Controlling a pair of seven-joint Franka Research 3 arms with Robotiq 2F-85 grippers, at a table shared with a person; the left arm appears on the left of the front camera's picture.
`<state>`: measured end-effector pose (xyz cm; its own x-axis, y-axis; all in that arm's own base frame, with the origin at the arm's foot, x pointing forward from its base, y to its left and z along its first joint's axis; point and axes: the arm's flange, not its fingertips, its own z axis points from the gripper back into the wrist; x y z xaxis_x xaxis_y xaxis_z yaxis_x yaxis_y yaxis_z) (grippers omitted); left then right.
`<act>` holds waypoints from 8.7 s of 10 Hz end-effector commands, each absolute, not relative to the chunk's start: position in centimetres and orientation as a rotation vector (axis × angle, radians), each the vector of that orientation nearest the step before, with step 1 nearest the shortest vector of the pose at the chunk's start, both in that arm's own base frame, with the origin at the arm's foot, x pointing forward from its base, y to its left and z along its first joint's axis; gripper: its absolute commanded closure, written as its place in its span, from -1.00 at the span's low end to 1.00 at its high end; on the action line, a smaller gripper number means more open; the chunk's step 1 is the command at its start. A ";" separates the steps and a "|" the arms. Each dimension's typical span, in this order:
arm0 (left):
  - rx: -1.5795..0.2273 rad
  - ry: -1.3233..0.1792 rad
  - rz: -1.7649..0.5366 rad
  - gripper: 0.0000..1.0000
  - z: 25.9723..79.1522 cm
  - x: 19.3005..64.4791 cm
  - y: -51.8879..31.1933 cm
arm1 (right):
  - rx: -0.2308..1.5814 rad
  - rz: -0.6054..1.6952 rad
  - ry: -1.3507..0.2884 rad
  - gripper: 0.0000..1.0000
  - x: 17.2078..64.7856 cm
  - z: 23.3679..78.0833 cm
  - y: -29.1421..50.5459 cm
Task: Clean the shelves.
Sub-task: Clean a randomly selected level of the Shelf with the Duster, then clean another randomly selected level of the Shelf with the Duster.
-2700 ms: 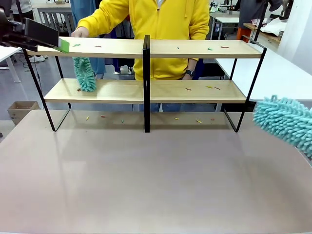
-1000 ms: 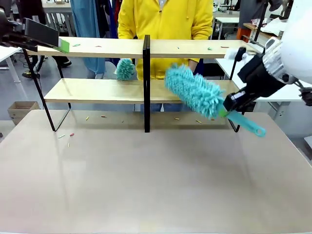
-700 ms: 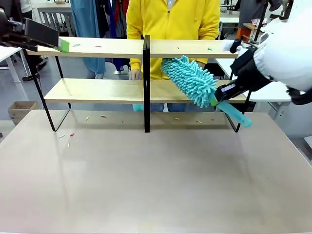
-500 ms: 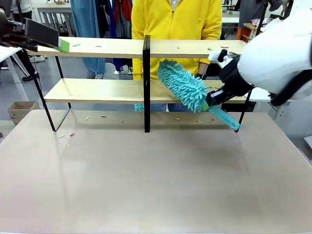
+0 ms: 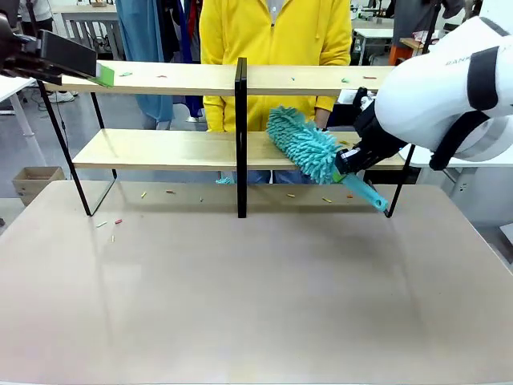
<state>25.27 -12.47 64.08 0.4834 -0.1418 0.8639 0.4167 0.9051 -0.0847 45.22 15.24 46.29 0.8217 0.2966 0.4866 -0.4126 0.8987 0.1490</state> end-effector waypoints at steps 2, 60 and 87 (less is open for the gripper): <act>-0.300 -1.015 -0.343 -1.00 64.1 25.3 -12.4 | 0.152 0.166 -0.381 0.75 44.4 48.5 14.0; -0.300 -1.015 -0.343 -1.00 64.1 25.3 -12.4 | 0.438 1.120 -0.625 0.75 17.5 63.5 8.5; -0.300 -1.015 -0.343 -1.00 64.1 25.3 -12.4 | 0.194 0.718 -0.388 1.00 56.2 68.9 43.4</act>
<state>25.28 -12.46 64.07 0.4838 -0.1416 0.8637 0.4167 0.9050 -0.0851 54.70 41.56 66.98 0.6819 0.6097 0.4041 -0.6705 0.7419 0.0120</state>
